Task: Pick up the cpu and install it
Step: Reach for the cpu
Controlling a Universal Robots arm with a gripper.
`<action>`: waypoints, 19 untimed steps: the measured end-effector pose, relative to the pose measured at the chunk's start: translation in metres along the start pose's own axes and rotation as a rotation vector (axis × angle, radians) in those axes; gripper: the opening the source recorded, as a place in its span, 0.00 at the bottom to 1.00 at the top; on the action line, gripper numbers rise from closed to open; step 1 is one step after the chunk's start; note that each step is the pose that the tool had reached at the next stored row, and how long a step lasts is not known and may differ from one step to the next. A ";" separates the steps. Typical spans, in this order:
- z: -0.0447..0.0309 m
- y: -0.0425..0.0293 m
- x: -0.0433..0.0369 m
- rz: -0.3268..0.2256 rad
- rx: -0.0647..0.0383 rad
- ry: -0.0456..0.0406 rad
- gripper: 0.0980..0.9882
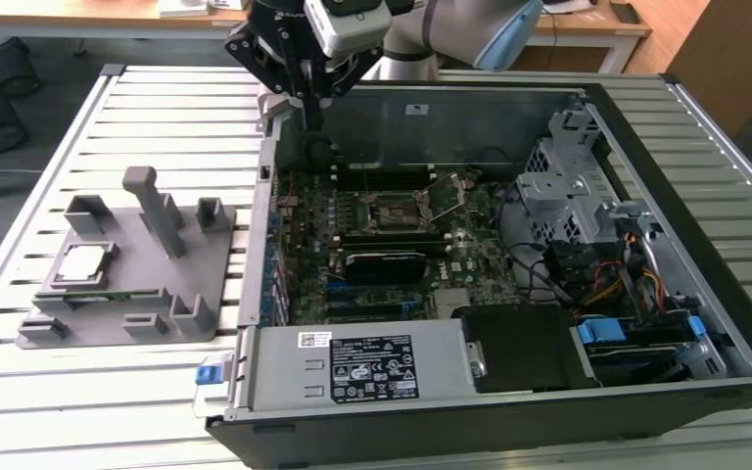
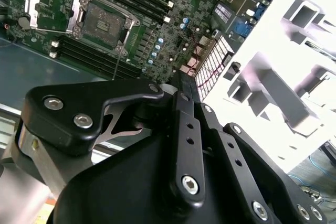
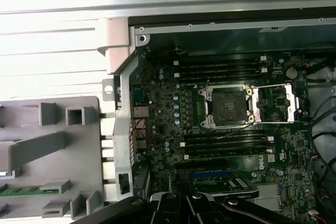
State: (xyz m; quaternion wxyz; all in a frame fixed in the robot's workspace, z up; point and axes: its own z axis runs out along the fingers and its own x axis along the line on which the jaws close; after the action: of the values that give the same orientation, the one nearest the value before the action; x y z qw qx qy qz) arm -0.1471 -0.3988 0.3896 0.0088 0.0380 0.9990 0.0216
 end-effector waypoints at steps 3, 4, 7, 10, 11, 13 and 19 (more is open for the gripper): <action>0.0001 -0.0001 0.0009 0.000 0.000 0.0003 0.01; 0.0002 -0.0001 0.0012 0.000 0.000 0.0005 0.01; 0.0004 -0.0002 0.0019 0.000 0.000 0.0010 0.01; 0.0005 -0.0002 0.0025 0.000 0.000 0.0016 0.01; 0.0005 -0.0002 0.0027 0.000 0.000 0.0020 0.01; 0.0006 -0.0003 0.0030 0.000 0.000 0.0025 0.01; 0.0010 -0.0004 0.0044 0.000 0.000 0.0039 0.01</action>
State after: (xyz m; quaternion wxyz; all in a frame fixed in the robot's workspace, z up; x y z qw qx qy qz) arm -0.1515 -0.3989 0.3885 0.0069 0.0380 0.9990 0.0215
